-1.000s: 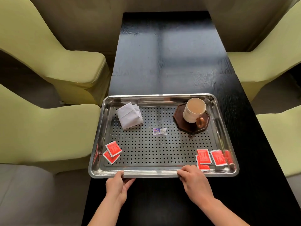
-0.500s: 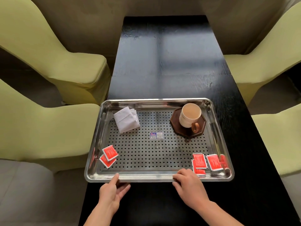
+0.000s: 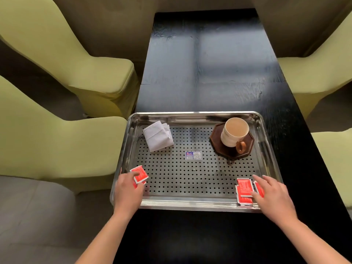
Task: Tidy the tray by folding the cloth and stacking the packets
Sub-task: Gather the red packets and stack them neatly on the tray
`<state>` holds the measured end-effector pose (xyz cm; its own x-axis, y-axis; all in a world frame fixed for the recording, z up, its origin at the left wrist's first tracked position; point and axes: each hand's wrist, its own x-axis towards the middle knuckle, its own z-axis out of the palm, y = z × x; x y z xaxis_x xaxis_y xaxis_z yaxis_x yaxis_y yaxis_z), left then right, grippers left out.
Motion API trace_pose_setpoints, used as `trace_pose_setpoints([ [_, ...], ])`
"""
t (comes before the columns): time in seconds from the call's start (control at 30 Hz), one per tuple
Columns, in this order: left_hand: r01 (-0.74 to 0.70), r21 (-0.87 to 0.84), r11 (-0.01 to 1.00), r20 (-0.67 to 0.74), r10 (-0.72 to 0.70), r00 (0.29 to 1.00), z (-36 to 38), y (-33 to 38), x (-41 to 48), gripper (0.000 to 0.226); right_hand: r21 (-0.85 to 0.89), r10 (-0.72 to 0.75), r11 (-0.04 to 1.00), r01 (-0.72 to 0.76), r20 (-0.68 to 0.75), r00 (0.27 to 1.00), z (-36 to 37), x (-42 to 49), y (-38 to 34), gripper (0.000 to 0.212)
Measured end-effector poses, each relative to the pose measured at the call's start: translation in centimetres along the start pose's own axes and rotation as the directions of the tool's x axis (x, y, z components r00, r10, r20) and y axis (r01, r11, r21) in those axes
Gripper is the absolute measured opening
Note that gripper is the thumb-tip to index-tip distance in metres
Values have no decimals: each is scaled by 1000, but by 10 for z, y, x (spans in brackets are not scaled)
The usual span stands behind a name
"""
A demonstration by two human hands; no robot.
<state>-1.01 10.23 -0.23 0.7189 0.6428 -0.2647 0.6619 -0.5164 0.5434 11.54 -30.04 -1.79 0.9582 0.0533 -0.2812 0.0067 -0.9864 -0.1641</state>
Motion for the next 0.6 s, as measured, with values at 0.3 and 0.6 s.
trace_pose_setpoints([
  [0.3,-27,350,936,347,-103,932,32,-1,56,66,-57,112,993,-100,250,962,11,9,-14,75],
  [0.6,-175,376,910,380,21,925,71,38,13,58,-34,16,999,-8,231,973,33,4,-72,72],
])
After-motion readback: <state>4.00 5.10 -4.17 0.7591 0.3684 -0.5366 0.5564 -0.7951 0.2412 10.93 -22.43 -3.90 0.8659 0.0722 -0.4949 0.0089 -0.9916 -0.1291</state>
